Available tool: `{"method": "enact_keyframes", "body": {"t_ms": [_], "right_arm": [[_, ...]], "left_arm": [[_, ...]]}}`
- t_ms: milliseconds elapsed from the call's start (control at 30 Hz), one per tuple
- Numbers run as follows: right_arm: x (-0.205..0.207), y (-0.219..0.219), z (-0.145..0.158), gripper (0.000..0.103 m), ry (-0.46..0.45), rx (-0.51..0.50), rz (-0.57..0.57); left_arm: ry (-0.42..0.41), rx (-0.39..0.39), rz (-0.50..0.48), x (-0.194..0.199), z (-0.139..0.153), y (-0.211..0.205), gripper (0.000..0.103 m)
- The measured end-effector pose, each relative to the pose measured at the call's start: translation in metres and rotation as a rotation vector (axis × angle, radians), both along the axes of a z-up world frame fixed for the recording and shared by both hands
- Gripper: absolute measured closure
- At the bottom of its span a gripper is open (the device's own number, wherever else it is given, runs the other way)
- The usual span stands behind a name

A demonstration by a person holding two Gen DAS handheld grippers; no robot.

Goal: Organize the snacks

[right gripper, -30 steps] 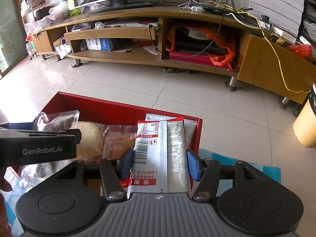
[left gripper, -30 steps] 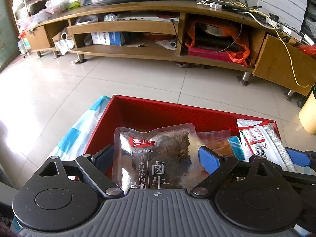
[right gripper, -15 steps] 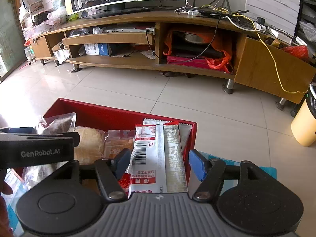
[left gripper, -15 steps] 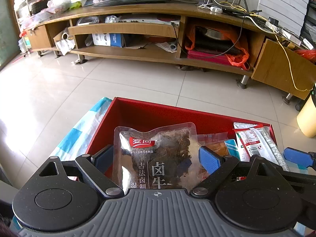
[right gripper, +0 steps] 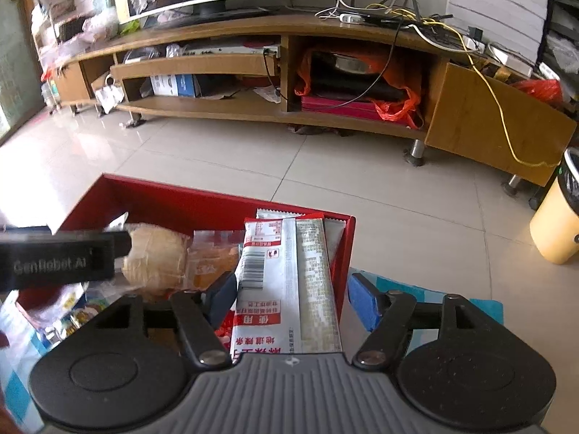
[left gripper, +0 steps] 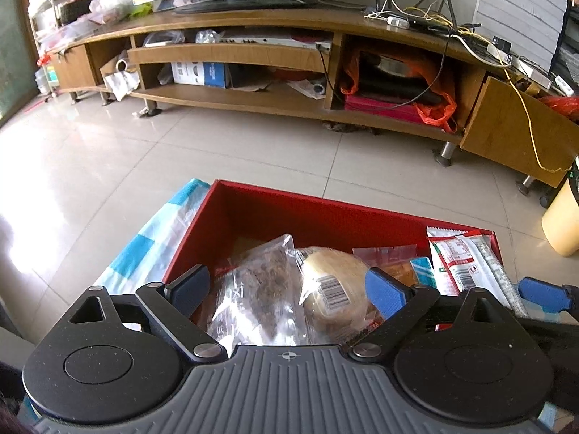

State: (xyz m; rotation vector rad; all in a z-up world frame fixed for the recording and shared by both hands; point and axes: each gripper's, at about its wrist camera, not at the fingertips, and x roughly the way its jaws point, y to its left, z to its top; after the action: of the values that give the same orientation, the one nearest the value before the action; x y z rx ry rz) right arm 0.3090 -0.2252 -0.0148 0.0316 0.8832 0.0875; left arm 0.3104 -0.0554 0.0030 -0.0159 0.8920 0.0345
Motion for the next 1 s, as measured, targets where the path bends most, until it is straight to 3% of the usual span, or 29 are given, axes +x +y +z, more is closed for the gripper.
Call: {"method": "enact_keyframes", "body": {"t_ms": [333,1000], "right_arm": [[-0.014,-0.001,0.014,0.035,-0.018,-0.014,-0.013],[-0.094,-0.015,0.044,0.030,-0.056,0.028,-0.047]], "left_arm": [[0.004,-0.018,0.002,-0.023,0.006,0.005,0.007],[-0.057,-0.011,-0.048,-0.096,0.027,0.003,0.001]]}}
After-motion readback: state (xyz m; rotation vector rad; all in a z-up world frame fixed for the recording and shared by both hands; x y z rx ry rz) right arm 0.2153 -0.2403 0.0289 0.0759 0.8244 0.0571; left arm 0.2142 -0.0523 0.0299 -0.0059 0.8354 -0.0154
